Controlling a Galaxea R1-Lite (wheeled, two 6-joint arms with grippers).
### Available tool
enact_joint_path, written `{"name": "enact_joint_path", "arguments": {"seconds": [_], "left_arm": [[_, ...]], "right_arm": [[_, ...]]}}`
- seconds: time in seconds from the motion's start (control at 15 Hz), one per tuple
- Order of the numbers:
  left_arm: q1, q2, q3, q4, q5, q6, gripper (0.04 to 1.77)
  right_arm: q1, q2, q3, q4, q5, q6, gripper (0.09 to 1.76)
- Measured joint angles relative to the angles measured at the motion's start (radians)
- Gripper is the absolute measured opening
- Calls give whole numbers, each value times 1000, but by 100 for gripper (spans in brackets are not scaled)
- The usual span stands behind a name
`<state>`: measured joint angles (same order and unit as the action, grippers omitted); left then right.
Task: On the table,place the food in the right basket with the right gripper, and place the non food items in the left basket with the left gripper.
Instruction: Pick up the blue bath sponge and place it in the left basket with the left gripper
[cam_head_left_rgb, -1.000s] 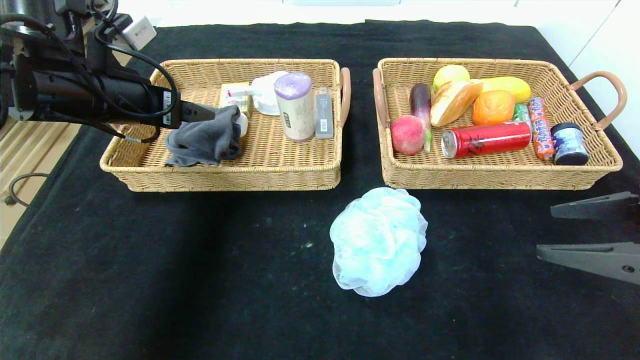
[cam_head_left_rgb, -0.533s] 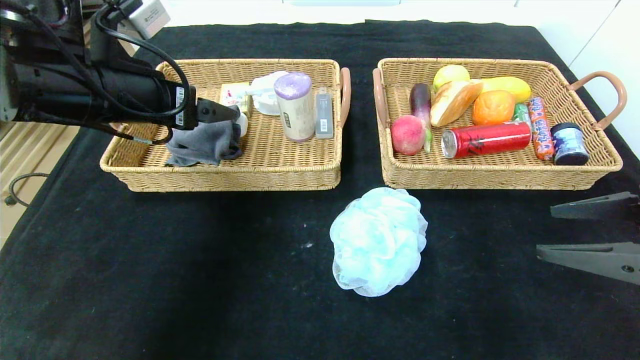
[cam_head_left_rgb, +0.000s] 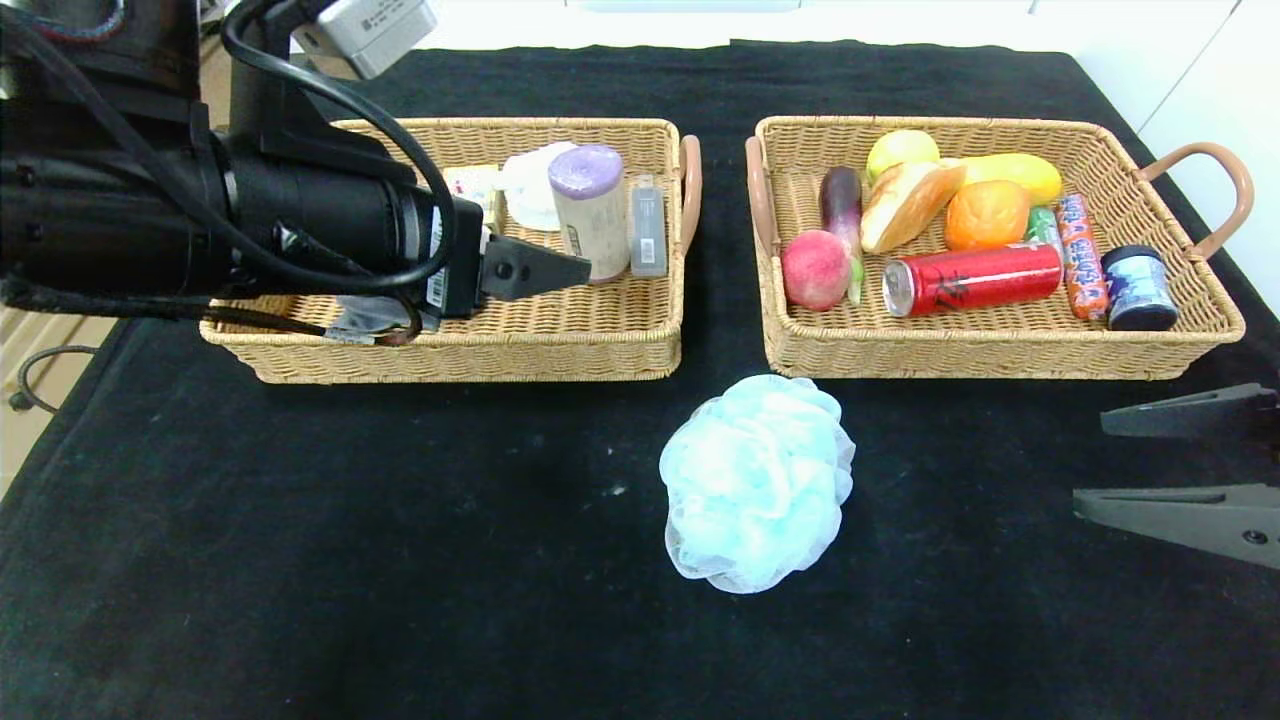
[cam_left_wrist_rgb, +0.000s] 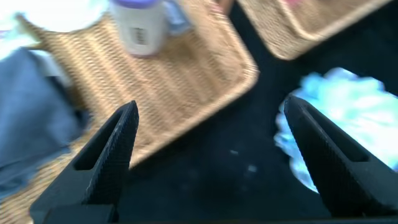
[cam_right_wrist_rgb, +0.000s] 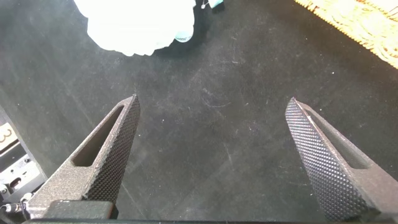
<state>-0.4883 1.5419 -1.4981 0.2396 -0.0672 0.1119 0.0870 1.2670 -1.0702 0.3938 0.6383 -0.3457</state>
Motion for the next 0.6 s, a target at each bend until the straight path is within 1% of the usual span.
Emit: {"name": "enact_joint_path", "arguments": {"seconds": [0.13, 0.27, 0.47, 0.6], "left_arm": [[-52, -16, 41, -6, -2, 0, 170], [-103, -27, 102, -57, -1, 2, 170], [-172, -37, 223, -239, 3, 11, 170], [-216, -39, 290, -305, 0, 14, 171]], "right_arm": [[0, 0, 0, -1, 0, 0, 171], [0, 0, 0, -1, 0, 0, 171], [0, 0, 0, -2, 0, 0, 171], [0, 1, -1, -2, 0, 0, 171]]}}
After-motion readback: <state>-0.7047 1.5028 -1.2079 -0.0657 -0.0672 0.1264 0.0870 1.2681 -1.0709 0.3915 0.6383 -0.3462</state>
